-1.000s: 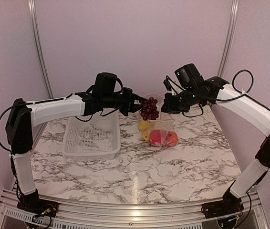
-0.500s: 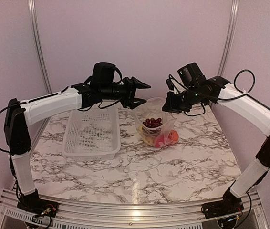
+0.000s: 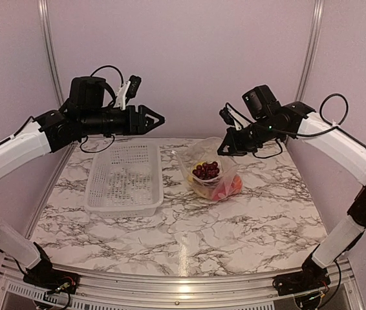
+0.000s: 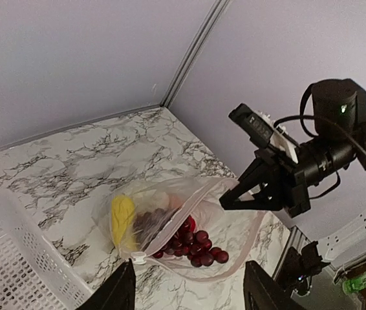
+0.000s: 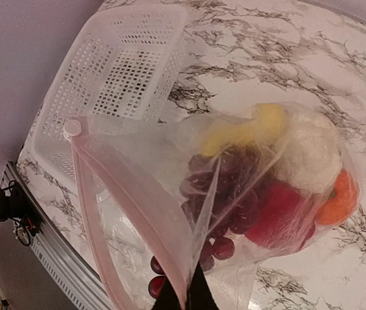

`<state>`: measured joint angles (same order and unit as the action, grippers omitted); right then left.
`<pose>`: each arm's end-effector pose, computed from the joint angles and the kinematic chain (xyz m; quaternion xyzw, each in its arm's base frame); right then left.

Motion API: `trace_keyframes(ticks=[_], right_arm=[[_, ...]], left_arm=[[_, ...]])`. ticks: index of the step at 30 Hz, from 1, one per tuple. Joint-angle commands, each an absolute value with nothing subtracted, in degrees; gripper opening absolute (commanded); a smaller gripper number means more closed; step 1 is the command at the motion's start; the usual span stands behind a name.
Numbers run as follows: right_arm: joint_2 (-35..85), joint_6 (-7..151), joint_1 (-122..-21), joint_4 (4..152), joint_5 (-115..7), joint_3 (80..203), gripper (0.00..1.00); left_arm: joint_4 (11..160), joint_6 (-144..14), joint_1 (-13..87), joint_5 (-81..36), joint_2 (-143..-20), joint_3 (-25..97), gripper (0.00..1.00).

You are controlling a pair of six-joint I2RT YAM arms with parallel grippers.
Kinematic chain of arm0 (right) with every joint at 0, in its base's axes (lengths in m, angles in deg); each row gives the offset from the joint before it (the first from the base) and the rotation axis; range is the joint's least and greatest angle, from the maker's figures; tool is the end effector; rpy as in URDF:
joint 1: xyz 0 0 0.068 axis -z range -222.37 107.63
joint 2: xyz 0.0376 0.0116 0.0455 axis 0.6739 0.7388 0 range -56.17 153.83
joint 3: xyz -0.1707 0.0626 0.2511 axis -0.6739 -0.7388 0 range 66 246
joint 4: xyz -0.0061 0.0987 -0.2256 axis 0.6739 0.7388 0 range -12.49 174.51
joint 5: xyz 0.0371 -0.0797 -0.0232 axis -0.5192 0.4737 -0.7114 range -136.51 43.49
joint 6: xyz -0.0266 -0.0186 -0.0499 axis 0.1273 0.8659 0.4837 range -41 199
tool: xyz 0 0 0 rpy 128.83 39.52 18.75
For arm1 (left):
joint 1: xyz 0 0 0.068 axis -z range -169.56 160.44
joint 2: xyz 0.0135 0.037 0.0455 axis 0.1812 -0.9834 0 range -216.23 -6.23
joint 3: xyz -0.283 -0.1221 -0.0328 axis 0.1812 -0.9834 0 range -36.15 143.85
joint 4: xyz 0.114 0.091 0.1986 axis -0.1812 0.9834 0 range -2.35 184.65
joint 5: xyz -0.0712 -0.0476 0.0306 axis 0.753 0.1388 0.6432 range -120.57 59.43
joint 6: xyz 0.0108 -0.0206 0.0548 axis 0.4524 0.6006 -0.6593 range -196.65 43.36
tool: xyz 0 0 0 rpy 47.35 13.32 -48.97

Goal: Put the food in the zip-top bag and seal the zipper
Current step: Place the fake fruit in the zipper food storage bag, then pass from the right arm to the left

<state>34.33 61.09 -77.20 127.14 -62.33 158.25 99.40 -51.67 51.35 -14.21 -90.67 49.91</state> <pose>0.2618 0.1967 0.3967 -0.1849 0.9070 0.2731 0.2620 0.2427 -0.2266 0.4604 0.1957 0.7390 -0.4371 0.4739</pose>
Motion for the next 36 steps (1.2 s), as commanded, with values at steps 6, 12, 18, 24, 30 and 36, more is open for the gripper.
trace_keyframes(ticks=[6,12,18,24,30,36], right_arm=[[29.63,69.2,-78.19,133.53,-67.71,163.48,0.0],[32.45,71.09,-77.98,135.08,-65.41,163.3,0.0],[34.49,71.64,-77.67,135.75,-65.15,166.56,0.0],[37.02,71.96,-76.26,136.64,-64.54,169.66,0.0],[38.67,72.02,-74.91,136.85,-64.29,171.25,0.0],[40.67,71.65,-74.46,139.04,-63.99,174.1,0.0]], left_arm=[[95.42,-79.31,53.94,-8.13,-82.32,30.14,0.62],[87.39,-82.72,55.76,-5.65,-84.35,25.34,0.64],[78.68,-83.43,56.11,-7.85,-89.07,23.68,0.64],[75.95,-88.5,55.71,-4.67,-96.18,25.51,0.63],[69.76,-85.52,54.57,-1.62,-101.91,26.5,0.56],[50.56,-74.01,50.92,3.1,-104.69,22.02,0.52]])
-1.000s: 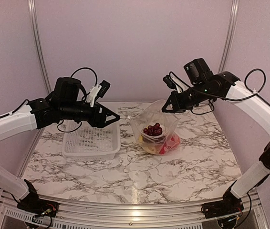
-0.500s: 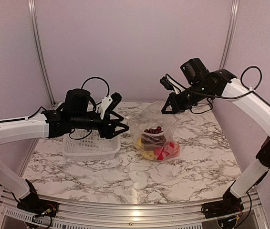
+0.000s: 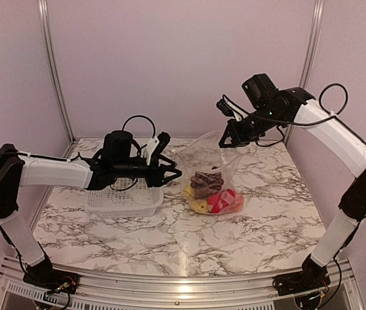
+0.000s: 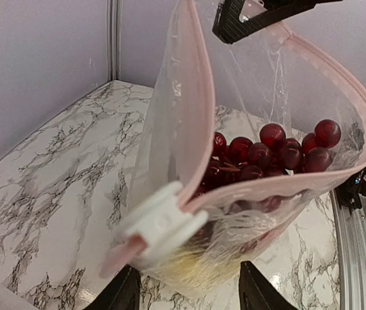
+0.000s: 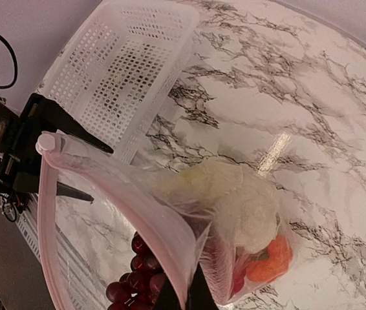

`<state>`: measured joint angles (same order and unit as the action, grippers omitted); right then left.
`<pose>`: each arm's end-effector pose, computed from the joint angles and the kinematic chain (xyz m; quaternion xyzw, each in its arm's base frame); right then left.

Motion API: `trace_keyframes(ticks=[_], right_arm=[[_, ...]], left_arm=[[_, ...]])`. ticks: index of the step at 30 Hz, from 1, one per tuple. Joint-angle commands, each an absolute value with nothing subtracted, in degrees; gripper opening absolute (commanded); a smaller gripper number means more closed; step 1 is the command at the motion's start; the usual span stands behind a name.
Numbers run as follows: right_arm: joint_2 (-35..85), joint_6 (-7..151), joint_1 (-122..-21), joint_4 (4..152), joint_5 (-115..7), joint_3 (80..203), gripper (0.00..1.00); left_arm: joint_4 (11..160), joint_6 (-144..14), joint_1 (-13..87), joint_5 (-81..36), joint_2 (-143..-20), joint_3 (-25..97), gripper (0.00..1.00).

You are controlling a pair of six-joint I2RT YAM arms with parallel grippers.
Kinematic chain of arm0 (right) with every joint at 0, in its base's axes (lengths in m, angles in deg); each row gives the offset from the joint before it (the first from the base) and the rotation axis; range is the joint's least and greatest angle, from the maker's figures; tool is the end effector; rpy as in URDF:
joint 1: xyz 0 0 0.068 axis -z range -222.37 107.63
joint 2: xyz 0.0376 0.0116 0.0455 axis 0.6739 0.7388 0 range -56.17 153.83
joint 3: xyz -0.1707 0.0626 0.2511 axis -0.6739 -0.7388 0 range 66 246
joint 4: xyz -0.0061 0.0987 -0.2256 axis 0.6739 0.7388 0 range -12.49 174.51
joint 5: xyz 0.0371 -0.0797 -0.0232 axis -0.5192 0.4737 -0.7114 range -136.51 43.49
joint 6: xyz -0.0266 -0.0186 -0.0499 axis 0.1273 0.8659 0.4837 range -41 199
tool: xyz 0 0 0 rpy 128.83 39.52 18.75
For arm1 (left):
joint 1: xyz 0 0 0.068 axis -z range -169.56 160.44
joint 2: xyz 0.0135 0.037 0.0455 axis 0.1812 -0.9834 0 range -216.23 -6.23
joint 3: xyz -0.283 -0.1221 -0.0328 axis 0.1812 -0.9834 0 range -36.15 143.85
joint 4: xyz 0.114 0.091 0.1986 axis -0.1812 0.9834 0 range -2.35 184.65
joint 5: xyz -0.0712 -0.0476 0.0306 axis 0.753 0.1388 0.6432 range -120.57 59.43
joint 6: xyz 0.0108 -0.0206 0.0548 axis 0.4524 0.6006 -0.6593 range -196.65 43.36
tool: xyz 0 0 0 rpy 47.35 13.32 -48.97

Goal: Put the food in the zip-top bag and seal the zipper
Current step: Pass from the right arm to the left

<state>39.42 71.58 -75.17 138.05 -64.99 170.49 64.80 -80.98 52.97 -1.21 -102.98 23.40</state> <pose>0.2764 0.1946 0.4185 -0.2562 0.8979 0.2539 0.2525 0.2675 -0.2744 0.2953 0.4465 0.6393 -0.3833 0.4951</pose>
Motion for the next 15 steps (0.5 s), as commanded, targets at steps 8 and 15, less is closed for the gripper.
trace_keyframes(ticks=[8,15], right_arm=[[43.31,70.67,-74.4,139.78,-64.11,175.73,0.0],[45.35,68.47,-74.42,141.79,-63.71,180.36,0.05]], left_arm=[[52.78,-74.87,49.97,7.45,-109.59,27.59,0.31],[52.07,-70.41,48.95,4.23,-109.4,28.02,0.06]])
